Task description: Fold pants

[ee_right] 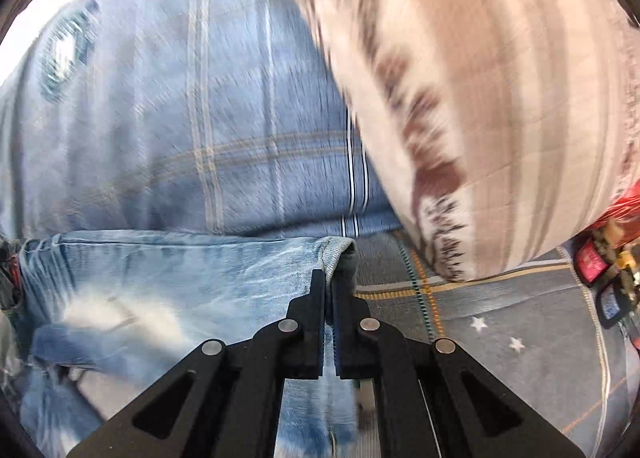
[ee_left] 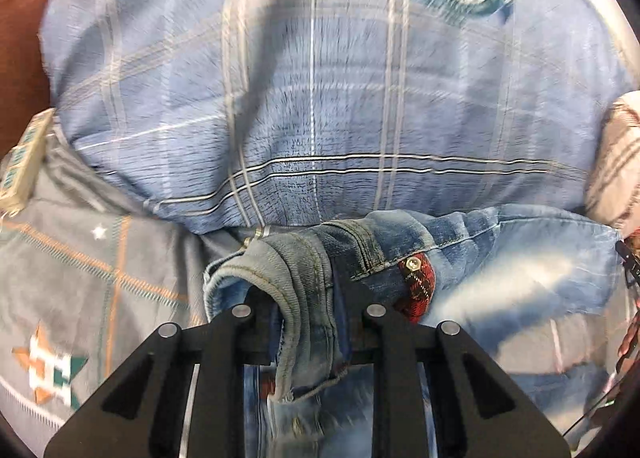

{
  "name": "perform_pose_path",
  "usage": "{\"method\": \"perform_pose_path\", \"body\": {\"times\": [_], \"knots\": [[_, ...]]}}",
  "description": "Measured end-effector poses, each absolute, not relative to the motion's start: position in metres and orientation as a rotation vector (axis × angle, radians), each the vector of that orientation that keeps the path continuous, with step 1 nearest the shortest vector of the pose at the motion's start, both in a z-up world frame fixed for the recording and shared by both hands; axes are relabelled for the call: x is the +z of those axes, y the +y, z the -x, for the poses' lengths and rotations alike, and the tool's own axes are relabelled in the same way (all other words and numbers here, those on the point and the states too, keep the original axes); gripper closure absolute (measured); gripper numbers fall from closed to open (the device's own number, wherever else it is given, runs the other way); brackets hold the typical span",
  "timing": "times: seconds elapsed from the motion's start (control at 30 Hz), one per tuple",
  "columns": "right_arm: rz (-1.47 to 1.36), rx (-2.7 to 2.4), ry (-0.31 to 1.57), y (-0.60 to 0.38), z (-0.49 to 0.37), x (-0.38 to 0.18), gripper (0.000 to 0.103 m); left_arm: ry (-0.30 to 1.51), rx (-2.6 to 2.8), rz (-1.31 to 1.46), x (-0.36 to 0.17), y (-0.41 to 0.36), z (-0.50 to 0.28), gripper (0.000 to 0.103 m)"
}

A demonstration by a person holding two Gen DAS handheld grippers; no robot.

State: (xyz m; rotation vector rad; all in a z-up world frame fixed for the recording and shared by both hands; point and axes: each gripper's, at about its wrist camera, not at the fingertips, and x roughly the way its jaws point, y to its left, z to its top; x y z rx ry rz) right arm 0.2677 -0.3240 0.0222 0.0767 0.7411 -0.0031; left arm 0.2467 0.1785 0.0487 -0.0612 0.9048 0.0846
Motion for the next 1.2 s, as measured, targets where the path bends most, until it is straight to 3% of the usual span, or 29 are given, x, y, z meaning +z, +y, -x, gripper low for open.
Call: {"method": "perform_pose_path", "body": {"times": [0.17,0.27,0.5,0.6,0.63,0.67,0.73,0.83,0.9,1.2], "knots": [[-0.104,0.044,0.631,-0.33,-0.19,0.054,0.101,0.825,0.067,0.125,0.077,0.186,-0.156,0.083],[-0.112,0.058,0.612,-0.337,-0.149,0.05,0.101,0.846,0.039,0.177,0.065,0.191,-0.117,0.083],[-0.054,0.018,0.778,-0.342,-0.072,-0.015,0.099,1.099,0.026,0.307,-0.022,0.2,-0.073,0.08],[-0.014,-0.046,0.839,-0.338,-0.056,-0.029,0.092,1.08,-0.006,0.392,-0.012,0.208,-0.056,0.073],[-0.009,-0.065,0.843,-0.339,-0.048,-0.028,0.081,1.061,-0.02,0.413,-0.003,0.21,-0.048,0.069],[-0.014,-0.077,0.838,-0.34,-0.041,-0.025,0.061,1.051,-0.015,0.413,0.004,0.21,-0.039,0.059],[-0.046,-0.099,0.817,-0.346,-0.026,-0.018,0.042,1.021,-0.014,0.408,0.017,0.212,-0.021,0.05],[-0.158,-0.11,0.766,-0.361,-0.008,0.004,0.041,0.984,-0.036,0.457,0.025,0.214,-0.005,0.04],[-0.316,-0.065,0.735,-0.374,-0.007,0.016,0.038,0.964,-0.055,0.497,0.029,0.21,-0.006,0.027],[-0.824,0.164,0.87,-0.366,-0.089,-0.016,0.036,1.061,-0.015,0.665,-0.008,0.202,-0.055,0.024]]}}
